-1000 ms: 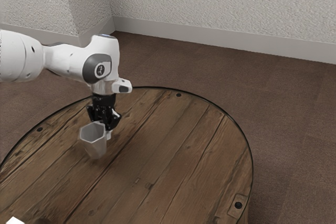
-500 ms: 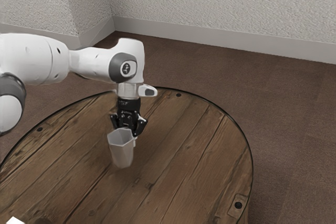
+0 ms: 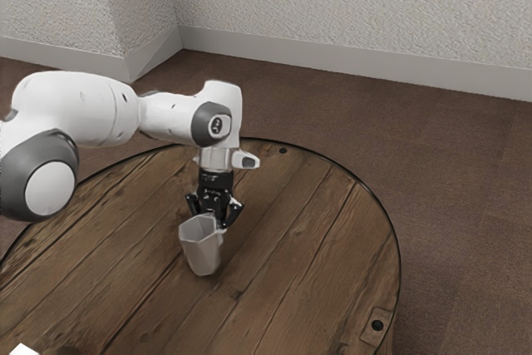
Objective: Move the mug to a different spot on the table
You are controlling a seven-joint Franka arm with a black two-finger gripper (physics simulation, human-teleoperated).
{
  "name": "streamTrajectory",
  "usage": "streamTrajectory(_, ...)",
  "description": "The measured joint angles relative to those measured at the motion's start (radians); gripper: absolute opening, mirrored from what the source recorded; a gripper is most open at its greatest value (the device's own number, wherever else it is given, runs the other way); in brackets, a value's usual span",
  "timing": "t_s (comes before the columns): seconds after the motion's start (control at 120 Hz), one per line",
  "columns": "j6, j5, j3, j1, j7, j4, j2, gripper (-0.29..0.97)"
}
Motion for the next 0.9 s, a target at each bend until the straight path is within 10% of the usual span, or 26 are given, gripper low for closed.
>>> streamTrajectory(0.342,0.005,-0.013,0.0,0.0,-0.011,0.001,0.028,0.05)
streamTrajectory(0.6,0.023,-0.022,0.001,-0.002,-0.012,0.001,0.021,0.46)
streamTrajectory(0.9,0.031,-0.024,-0.002,-0.019,0.011,0.033,-0.139,0.63)
